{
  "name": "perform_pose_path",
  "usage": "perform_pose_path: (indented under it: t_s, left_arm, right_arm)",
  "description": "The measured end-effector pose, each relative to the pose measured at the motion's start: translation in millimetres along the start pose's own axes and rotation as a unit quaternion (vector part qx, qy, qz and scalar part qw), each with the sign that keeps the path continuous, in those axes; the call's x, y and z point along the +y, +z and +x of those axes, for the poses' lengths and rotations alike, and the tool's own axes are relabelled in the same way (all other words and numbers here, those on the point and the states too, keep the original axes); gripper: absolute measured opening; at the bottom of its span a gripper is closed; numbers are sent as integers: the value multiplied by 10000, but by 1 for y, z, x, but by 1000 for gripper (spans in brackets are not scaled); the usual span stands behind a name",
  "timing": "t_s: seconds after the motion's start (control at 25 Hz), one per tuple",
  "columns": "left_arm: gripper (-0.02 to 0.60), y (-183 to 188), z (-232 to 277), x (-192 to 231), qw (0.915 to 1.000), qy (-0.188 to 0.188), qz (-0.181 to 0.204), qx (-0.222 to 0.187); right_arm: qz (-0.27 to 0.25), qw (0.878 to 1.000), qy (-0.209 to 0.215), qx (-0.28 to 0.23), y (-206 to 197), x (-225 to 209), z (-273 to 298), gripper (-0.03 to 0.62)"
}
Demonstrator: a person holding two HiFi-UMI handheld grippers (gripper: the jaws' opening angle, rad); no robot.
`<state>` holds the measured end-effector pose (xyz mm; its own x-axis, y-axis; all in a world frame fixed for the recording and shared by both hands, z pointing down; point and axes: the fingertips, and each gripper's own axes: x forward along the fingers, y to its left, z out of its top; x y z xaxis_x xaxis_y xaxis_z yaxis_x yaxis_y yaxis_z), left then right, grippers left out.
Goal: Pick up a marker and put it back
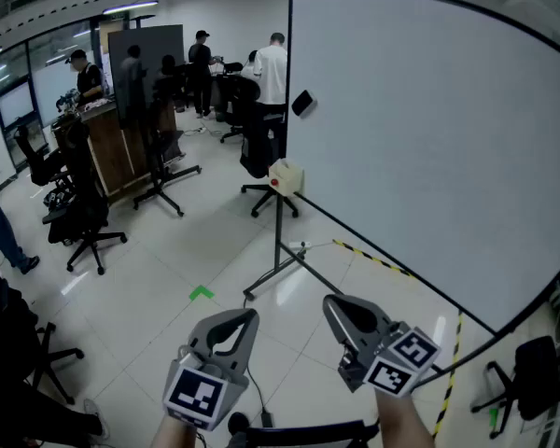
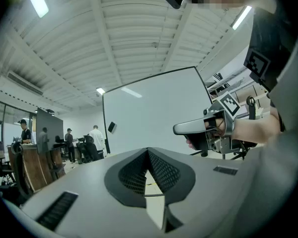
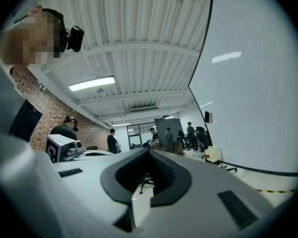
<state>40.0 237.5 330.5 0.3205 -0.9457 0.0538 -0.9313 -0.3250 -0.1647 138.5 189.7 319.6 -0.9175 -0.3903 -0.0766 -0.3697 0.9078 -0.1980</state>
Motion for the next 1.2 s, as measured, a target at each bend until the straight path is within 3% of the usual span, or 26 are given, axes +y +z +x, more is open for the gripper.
perform_pose_path:
  t_s: [0.16,0.36,0.68,0.92,1.2]
  left_arm:
    - [0,-18,-15,69,9998,-11,-202,46]
    - [0,-29,-7,146,9996,-117,-260,-32]
    - [0,-34,10,189,9986,-457,-226,-115]
    - [0,-41,40,230,9994,-233,-273,-4]
    - [0,-44,123,263,9995,-138,-105,268]
  right_arm:
    - [-128,9996,176,156,-16,27,66,14]
    - [-337,9990,-72,268,-26,31,127,14]
    - [-533,9969,-336,477,-34,16,173,14]
    - [-550,9962,-368,566,-38,-22,205,14]
    - [-484,9962,-369,628,-36,-121,240,14]
